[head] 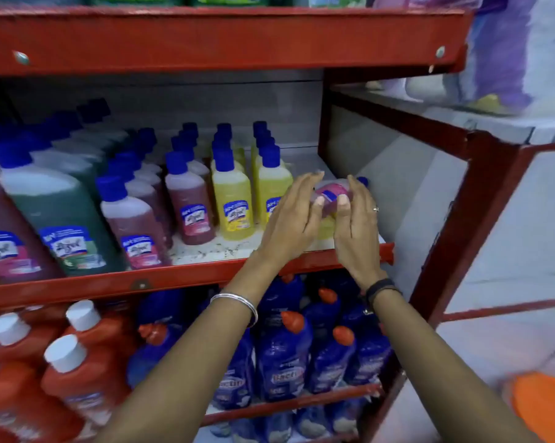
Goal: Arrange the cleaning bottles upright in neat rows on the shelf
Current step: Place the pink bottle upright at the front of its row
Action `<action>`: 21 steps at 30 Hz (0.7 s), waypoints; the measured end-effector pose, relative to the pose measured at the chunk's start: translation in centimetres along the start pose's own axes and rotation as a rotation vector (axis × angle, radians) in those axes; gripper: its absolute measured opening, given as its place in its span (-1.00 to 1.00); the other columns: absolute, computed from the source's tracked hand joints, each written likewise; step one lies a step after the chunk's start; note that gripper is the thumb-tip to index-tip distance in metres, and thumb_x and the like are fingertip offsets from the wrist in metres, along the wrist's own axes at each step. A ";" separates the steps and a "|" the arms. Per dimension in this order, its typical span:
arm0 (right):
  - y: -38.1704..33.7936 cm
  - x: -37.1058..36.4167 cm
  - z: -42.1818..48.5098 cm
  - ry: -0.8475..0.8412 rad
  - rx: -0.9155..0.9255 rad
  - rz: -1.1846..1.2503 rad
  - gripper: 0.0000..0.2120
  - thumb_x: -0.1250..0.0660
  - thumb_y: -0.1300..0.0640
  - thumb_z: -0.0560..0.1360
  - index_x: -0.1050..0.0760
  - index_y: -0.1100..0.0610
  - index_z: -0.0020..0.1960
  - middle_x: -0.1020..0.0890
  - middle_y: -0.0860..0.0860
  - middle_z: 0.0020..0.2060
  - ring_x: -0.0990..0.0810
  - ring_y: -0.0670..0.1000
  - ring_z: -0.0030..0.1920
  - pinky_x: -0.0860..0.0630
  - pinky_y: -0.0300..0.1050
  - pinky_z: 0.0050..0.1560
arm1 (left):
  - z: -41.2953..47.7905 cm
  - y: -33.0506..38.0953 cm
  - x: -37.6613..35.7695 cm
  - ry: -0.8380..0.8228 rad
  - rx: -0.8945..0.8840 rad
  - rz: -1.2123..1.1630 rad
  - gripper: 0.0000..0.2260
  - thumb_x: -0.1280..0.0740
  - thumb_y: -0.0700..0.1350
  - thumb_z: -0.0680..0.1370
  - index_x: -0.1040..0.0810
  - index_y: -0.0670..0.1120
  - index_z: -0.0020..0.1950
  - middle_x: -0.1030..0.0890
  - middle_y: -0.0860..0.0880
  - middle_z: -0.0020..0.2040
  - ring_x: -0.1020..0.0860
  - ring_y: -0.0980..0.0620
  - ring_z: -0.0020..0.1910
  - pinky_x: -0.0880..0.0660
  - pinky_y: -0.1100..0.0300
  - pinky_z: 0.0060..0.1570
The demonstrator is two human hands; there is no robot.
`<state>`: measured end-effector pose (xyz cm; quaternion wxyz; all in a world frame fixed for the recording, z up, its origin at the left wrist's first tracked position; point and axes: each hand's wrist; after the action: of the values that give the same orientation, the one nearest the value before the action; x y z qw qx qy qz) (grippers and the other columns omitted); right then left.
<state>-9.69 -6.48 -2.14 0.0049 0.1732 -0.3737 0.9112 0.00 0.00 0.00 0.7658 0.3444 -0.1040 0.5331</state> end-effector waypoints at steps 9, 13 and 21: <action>5.5 0.7 6.6 -0.211 -0.411 -0.084 -0.75 -0.15 0.25 0.50 -0.49 0.33 0.08 -0.60 0.19 -0.06 -0.58 0.15 0.01 -0.31 -0.28 -0.25 | 8.2 -1.4 -5.4 -0.559 0.522 0.384 -0.56 -0.23 -0.18 0.52 -0.23 -0.21 0.37 -0.40 -0.28 0.32 -0.43 -0.28 0.26 -0.41 -0.03 0.17; 6.2 0.3 8.3 -0.223 -0.530 0.036 -0.82 -0.22 0.21 0.47 -0.57 0.24 -0.06 -0.67 0.24 -0.09 -0.65 0.20 -0.07 -0.61 0.07 -0.01 | 9.1 -1.3 -5.6 -0.578 0.639 0.288 -0.53 -0.34 -0.22 0.44 -0.26 -0.23 0.31 -0.46 -0.26 0.25 -0.49 -0.23 0.19 -0.43 0.10 -0.05; 4.1 0.8 6.9 -0.246 -0.682 0.554 -0.93 -0.35 0.17 0.47 -0.53 0.15 -0.18 -0.62 0.08 -0.25 -0.65 -0.08 -0.34 -0.62 -0.08 -0.10 | 5.2 0.1 -3.0 -0.309 0.488 0.009 -0.65 -0.27 -0.22 0.50 -0.29 -0.26 0.25 -0.49 -0.28 0.14 -0.51 -0.24 0.09 -0.41 0.13 -0.15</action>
<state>-8.86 -14.24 -0.15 -0.2267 0.1621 -0.6826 0.6756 -0.27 -5.55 2.28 0.6329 0.5951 -0.0894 0.4871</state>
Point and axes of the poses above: each hand's wrist, its own z-axis towards the middle knuckle, its own x-axis out of the back of the hand, y = z × x
